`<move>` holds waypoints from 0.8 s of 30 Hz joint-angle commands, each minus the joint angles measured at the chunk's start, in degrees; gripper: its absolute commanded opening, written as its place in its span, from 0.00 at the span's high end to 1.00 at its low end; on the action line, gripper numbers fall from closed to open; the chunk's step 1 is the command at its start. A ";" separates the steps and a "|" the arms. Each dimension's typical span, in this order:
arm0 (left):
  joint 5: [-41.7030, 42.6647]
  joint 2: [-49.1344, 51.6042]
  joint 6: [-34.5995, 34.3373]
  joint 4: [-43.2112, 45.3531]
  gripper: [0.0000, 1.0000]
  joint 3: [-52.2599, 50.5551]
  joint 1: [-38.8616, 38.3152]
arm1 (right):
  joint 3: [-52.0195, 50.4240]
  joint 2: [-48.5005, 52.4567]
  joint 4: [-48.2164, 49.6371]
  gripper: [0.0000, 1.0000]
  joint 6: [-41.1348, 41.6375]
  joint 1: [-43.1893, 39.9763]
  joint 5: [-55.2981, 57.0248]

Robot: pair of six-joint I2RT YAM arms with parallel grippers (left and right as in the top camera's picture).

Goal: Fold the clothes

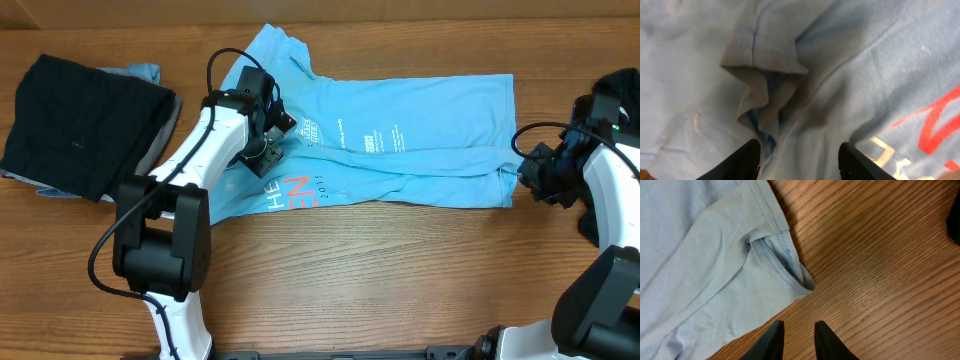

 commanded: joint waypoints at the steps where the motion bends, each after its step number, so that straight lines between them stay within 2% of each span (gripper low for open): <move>1: 0.24 0.50 1.07 2.10 0.45 -0.52 -0.22 | 0.07 0.37 0.28 0.76 -0.17 -0.11 -0.20; 6: -2.64 0.50 1.09 4.20 0.44 -0.90 -0.20 | 0.07 0.37 0.24 0.76 -0.17 -0.11 -0.20; 14: -2.78 0.50 1.09 7.34 0.45 -4.17 -0.20 | 0.07 0.37 0.26 0.76 -0.17 -0.11 -0.20; 19: -8.52 0.50 -1.99 9.88 0.61 -4.52 -0.20 | 0.07 0.37 0.28 0.76 -0.17 -0.11 -0.20; 24: -8.66 0.50 -1.95 11.15 0.66 -4.52 0.11 | 0.07 0.37 0.28 0.76 -0.17 -0.11 -0.20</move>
